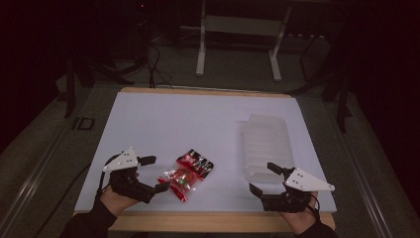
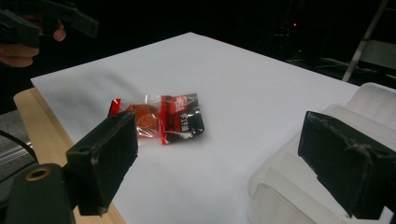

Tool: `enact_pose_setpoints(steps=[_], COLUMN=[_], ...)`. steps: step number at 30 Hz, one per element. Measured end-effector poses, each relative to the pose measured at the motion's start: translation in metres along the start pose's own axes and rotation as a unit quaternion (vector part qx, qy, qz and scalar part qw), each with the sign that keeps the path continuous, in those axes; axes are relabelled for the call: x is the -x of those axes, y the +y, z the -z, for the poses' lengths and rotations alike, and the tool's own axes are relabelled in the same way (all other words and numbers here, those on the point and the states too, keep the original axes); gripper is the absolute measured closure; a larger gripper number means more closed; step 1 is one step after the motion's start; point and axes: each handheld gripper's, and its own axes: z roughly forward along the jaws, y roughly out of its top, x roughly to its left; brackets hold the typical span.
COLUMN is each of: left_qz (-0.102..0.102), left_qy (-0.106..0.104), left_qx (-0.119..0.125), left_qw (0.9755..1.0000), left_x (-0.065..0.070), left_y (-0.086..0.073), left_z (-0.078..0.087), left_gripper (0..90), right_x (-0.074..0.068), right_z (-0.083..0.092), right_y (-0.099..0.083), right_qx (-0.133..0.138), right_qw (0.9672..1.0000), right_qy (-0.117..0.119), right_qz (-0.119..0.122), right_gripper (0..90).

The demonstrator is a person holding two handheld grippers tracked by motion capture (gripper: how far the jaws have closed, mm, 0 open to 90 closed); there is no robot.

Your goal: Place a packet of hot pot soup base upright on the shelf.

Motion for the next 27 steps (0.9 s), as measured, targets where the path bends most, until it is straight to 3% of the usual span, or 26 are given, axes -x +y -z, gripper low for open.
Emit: enact_pose_setpoints(steps=[6,12,18,27], left_qz=[0.002,0.017,0.005,-0.003], left_qy=[-0.002,-0.006,-0.004,0.003], left_qx=[-0.017,-0.037,-0.063,-0.081], left_qw=[0.9999,0.9992,0.998,0.9967], left_x=[-0.008,-0.018,-0.022,-0.031], left_y=[0.01,0.017,0.021,0.025], left_z=[-0.01,-0.024,-0.04,-0.063], left_gripper=[0.0,0.0,0.0,0.0], right_x=[0.001,-0.002,-0.002,-0.001], right_z=[0.0,-0.001,-0.002,-0.003], right_y=[0.0,0.0,0.0,-0.002], right_qx=[0.004,-0.004,-0.006,-0.011], right_qw=[1.0,0.9999,0.9999,0.9999], right_qy=[0.004,0.006,0.006,0.009], right_qz=[-0.006,0.01,0.006,0.008], right_gripper=[12.3,12.3,12.3,12.3])
